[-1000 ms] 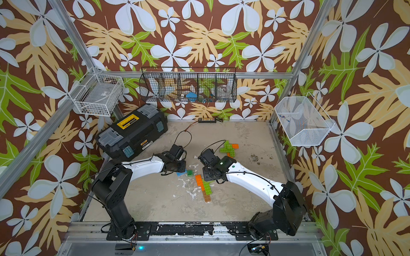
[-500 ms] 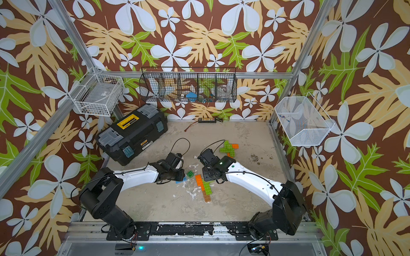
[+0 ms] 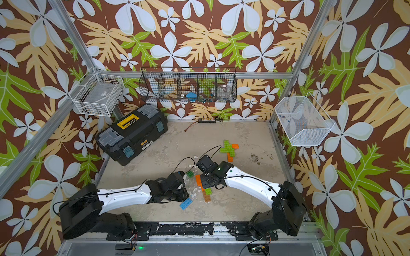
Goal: Assemble a small pinwheel with lego
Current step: Move the lego brick at the center of the board, then pick up the lego brick from the center of the board.
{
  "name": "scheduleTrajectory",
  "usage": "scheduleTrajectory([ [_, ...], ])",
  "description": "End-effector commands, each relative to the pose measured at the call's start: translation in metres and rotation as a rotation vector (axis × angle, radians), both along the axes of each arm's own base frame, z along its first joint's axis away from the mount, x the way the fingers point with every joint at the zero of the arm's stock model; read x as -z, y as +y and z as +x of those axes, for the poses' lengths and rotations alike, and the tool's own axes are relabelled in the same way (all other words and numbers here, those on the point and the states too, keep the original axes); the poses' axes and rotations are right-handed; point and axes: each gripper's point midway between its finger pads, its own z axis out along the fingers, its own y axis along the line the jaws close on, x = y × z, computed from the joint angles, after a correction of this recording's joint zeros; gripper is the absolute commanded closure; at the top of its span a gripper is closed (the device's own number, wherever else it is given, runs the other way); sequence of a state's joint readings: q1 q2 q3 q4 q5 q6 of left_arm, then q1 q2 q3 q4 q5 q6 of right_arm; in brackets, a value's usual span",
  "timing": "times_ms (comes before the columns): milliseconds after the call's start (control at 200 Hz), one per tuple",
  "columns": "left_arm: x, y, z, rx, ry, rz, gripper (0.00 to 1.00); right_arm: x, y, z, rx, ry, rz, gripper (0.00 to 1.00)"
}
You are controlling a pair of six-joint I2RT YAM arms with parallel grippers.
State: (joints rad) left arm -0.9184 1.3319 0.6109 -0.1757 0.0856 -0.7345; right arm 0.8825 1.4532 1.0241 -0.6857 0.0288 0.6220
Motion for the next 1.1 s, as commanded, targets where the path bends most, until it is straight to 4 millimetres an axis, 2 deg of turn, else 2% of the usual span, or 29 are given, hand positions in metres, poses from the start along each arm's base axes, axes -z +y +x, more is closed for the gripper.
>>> scheduleTrajectory([
  [0, -0.02, 0.014, 0.019, -0.089, -0.052, -0.031, 0.62, 0.003, 0.028, -0.011, -0.063, 0.037, 0.056, 0.88],
  [155, -0.045, 0.038, 0.034, -0.189, -0.095, -0.153, 0.6, 0.012, 0.064, -0.031, -0.224, 0.069, 0.037, 0.85],
  [210, -0.049, 0.044, 0.033, -0.212, -0.094, -0.186, 0.6, 0.016, 0.075, -0.041, -0.318, 0.074, 0.01, 0.84],
  [290, -0.052, 0.051, 0.026, -0.242, -0.092, -0.23, 0.6, 0.025, 0.082, -0.05, -0.429, 0.072, -0.044, 0.83],
  [420, -0.042, 0.06, 0.012, -0.297, -0.05, -0.282, 0.59, 0.038, 0.083, -0.055, -0.537, 0.085, -0.08, 0.83],
  [561, -0.027, 0.074, 0.002, -0.348, -0.015, -0.265, 0.59, 0.046, 0.086, -0.057, -0.572, 0.121, -0.101, 0.81],
  [1091, -0.018, 0.082, -0.001, -0.378, -0.006, -0.24, 0.59, 0.067, 0.092, -0.057, -0.555, 0.155, -0.144, 0.8],
])
